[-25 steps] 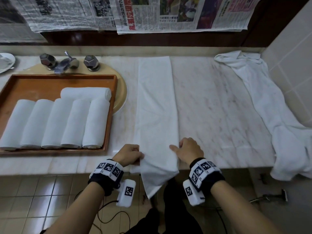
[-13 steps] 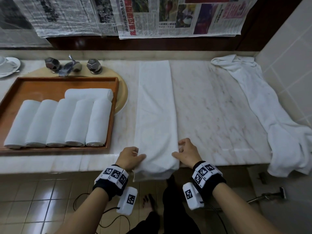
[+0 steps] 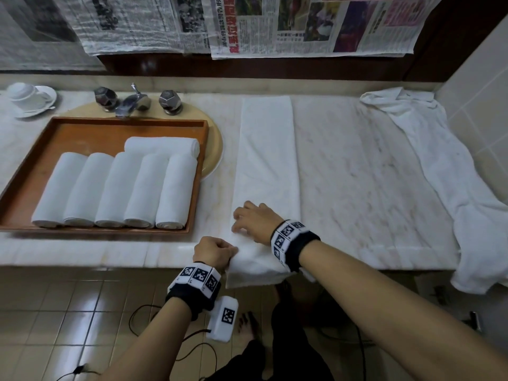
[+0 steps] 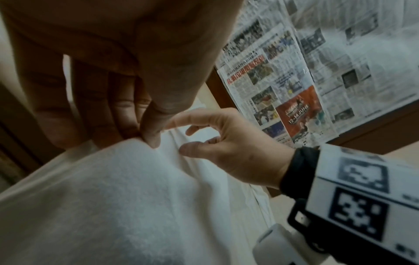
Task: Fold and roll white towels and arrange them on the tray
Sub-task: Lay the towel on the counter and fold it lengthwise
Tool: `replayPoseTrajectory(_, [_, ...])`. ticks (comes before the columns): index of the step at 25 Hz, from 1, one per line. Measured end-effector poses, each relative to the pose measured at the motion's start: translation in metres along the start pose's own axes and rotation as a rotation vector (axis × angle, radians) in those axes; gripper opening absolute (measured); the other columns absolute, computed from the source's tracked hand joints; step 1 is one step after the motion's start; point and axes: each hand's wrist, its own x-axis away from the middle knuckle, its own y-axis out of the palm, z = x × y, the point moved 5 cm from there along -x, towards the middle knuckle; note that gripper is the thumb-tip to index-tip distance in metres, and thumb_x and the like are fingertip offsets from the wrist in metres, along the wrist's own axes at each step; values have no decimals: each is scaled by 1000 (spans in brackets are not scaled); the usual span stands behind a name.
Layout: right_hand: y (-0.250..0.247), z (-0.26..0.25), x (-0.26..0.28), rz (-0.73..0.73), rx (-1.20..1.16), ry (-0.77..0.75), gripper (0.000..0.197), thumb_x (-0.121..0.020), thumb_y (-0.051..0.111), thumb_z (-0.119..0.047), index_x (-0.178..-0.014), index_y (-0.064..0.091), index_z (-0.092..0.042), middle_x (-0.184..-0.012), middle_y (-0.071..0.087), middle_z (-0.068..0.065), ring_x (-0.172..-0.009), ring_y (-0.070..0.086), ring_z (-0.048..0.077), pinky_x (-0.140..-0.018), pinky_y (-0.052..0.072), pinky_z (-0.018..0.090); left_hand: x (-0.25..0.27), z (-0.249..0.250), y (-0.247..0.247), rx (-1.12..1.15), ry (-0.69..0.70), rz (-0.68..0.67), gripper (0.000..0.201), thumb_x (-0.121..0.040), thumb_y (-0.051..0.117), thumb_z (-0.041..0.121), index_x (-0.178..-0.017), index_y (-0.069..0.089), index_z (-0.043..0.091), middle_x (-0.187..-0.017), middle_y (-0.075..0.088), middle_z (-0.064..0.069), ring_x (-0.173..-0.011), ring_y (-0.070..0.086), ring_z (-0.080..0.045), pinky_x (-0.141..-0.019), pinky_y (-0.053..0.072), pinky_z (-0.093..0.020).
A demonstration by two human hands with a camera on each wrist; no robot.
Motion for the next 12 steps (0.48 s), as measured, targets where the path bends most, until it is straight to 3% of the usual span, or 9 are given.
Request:
replayPoseTrajectory(2, [-5, -1, -10, -42, 142, -33, 34, -93, 51, -5, -120, 60, -23, -133, 47, 1, -124, 35, 24, -87, 36, 39, 3, -1, -1, 13, -10, -14, 10, -82, 76, 25, -77, 74, 16, -74, 72, -1, -65, 67, -16, -55, 53, -22])
replayPoseTrajectory(4, [-15, 0, -16, -39, 252, -62, 28, -95, 47, -7, -115, 61, -21, -129, 49, 1, -124, 35, 24, -88, 34, 39, 4, -1, -2, 11, -9, -22, 10, -85, 73, 26, -81, 73, 17, -78, 71, 0, -65, 64, -12, -50, 46, -20])
replayPoseTrajectory(9, [-20, 5, -25, -13, 338, -118, 32, -97, 39, -6, -121, 53, -21, -126, 53, -4, -127, 34, 23, -103, 26, 52, 1, -7, 3, -55, 27, 1, 14, -88, 60, 27, -76, 64, 20, -80, 67, 1, -82, 63, -20, -80, 52, -31])
replayPoseTrajectory(12, [-19, 16, -32, -64, 355, -71, 32, -99, 36, -8, -124, 53, -20, -131, 50, -3, -132, 31, 24, -108, 21, 59, 5, -9, 5, -84, 54, 10, 14, -89, 55, 27, -84, 64, 17, -84, 65, 1, -85, 61, -21, -81, 50, -32])
